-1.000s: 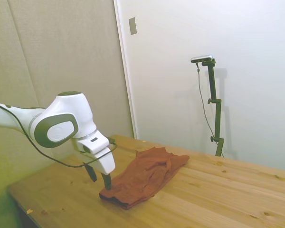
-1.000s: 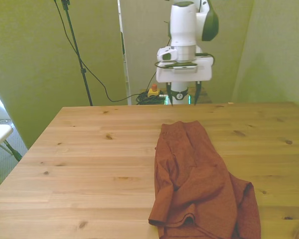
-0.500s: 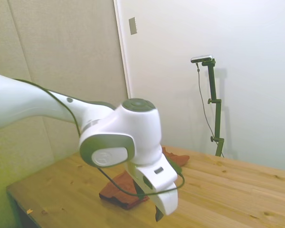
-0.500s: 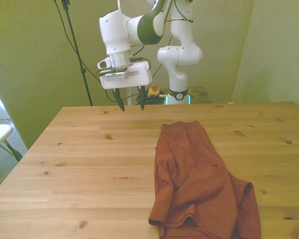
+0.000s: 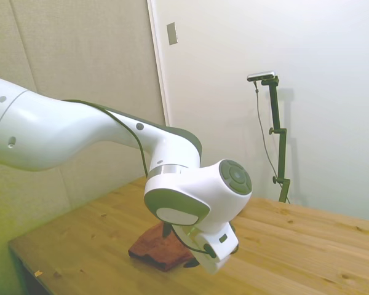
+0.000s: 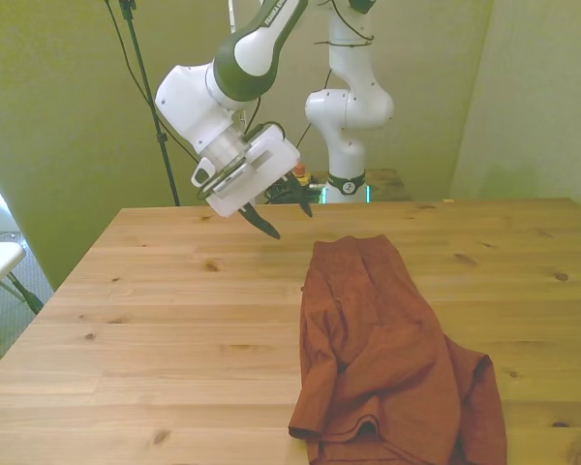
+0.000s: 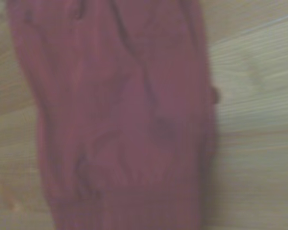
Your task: Unfold the shorts
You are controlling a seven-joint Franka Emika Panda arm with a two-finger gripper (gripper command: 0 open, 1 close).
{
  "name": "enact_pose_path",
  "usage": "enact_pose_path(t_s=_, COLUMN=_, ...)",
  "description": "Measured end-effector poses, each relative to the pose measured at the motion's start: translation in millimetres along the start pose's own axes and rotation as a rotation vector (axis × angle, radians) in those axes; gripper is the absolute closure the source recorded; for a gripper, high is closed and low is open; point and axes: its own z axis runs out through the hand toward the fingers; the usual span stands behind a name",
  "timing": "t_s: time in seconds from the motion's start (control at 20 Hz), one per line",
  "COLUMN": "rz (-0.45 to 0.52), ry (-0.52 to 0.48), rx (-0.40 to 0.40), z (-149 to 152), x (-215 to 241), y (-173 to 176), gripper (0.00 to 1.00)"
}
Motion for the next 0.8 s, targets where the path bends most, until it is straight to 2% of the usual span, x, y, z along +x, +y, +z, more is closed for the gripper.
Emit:
enact_pose_path(t_s=0.15, rz=-0.019, ry=-0.046, rx=0.029, z=21.1, x=-4.2, y=0.8, gripper=0.00)
enact_pose_path(t_s=0.3, rz=-0.013, ry=-0.057, rx=0.032, z=28.0, x=-3.9, y=12.5, gripper=0.00)
enact_pose_path(t_s=0.6, rz=0.014, ry=-0.028, rx=0.080, z=11.8, x=3.2, y=39.0, gripper=0.00)
enact_pose_path(t_s=0.8, rz=0.007, ry=-0.019, rx=0.122, z=11.9, x=13.1, y=32.4, gripper=0.00)
